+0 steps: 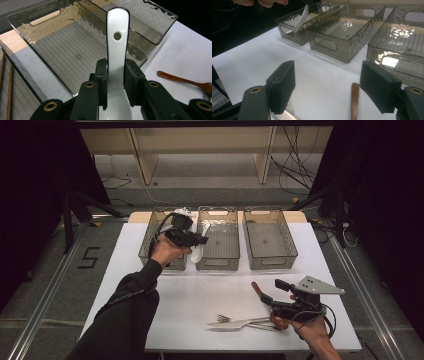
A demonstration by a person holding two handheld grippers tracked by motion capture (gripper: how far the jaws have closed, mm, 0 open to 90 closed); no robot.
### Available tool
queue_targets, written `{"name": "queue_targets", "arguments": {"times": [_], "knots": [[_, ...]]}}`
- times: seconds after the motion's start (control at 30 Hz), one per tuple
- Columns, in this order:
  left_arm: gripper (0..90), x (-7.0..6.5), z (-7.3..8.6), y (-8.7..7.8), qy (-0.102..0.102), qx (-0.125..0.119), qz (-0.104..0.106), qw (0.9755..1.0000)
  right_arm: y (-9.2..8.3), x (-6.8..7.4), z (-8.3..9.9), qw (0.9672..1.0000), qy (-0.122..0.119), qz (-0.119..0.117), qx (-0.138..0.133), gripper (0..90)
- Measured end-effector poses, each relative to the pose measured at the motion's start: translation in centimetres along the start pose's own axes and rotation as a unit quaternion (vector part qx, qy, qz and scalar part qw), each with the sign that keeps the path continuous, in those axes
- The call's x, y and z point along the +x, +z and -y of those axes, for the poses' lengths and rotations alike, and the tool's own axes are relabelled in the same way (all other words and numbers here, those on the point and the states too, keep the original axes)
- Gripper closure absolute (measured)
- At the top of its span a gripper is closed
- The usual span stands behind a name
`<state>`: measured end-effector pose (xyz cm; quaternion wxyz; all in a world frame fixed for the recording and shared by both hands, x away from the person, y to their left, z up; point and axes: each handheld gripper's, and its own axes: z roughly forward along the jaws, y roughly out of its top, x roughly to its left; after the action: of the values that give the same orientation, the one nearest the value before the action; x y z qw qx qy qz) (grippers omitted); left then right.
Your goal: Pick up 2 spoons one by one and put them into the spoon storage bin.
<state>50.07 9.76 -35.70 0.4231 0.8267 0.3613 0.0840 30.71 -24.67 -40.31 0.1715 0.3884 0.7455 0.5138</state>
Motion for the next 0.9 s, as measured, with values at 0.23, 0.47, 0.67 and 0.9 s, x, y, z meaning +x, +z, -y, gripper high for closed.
{"name": "queue_targets", "arguments": {"times": [0.23, 0.47, 0.67, 0.9], "knots": [[73.6, 0.4, -0.7, 0.6, -0.007, -0.009, -0.005, 0.9999, 0.0, 0.0, 0.0, 1.0000, 0.001, -0.001, 0.001, 29.4], [73.6, 0.8, -1.1, 1.2, -0.017, -0.015, -0.013, 0.9997, 0.0, 0.0, 0.0, 1.0000, -0.001, -0.002, -0.001, 29.3], [73.6, 1.3, -1.2, 1.9, -0.024, -0.022, -0.022, 0.9992, 0.0, 0.0, 0.0, 1.0000, -0.002, -0.002, -0.001, 29.3], [73.6, 1.8, -1.3, 2.4, -0.038, -0.030, -0.026, 0.9985, 0.0, 0.0, 0.0, 1.0000, -0.001, -0.003, -0.001, 29.4]]}}
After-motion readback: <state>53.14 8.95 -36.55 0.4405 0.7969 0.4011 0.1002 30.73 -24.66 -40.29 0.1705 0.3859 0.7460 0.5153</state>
